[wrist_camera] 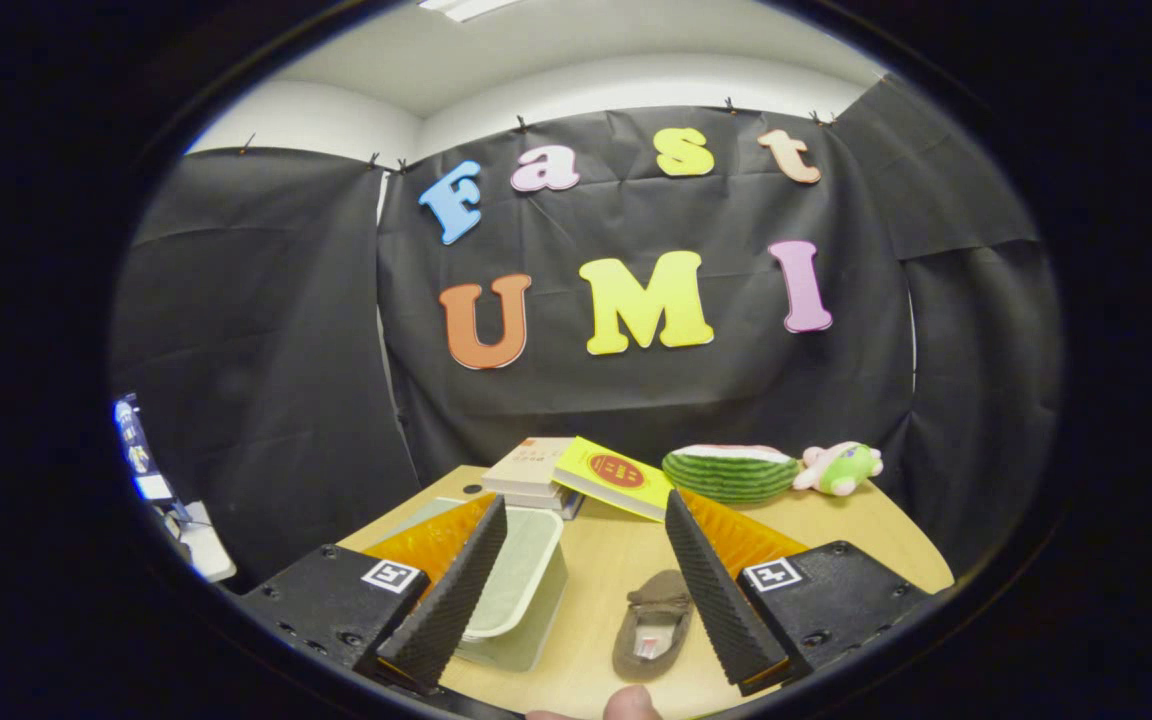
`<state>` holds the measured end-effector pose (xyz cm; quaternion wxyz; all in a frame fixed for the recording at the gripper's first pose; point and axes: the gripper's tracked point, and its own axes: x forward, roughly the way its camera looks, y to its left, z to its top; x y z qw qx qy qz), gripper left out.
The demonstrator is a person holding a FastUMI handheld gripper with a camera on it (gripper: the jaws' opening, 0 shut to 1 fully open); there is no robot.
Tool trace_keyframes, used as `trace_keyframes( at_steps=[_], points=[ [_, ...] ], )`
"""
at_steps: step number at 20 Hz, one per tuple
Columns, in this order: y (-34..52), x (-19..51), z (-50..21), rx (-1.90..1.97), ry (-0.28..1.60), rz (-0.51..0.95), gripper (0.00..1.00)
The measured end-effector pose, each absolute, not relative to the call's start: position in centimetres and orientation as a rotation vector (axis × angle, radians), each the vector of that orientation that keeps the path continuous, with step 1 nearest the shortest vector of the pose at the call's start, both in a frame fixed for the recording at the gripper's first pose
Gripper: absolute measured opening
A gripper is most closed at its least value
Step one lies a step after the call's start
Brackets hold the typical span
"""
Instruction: Open the storage box then place both shoes into the box .Put the left shoe in first, then the right shoe, with the right side of both shoes facing outward in a uniform manner.
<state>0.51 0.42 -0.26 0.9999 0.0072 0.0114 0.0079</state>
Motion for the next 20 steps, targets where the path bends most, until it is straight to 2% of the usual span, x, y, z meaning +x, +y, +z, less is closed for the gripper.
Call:
trace_keyframes(
  at_steps=[11, 20],
  points=[
    [1.4, 1.7, -1.6, 0.013, 0.075, 0.058, 0.99],
    [2.5, 2.5, -3.0, 0.088, 0.106, 0.189, 0.99]
  ],
)
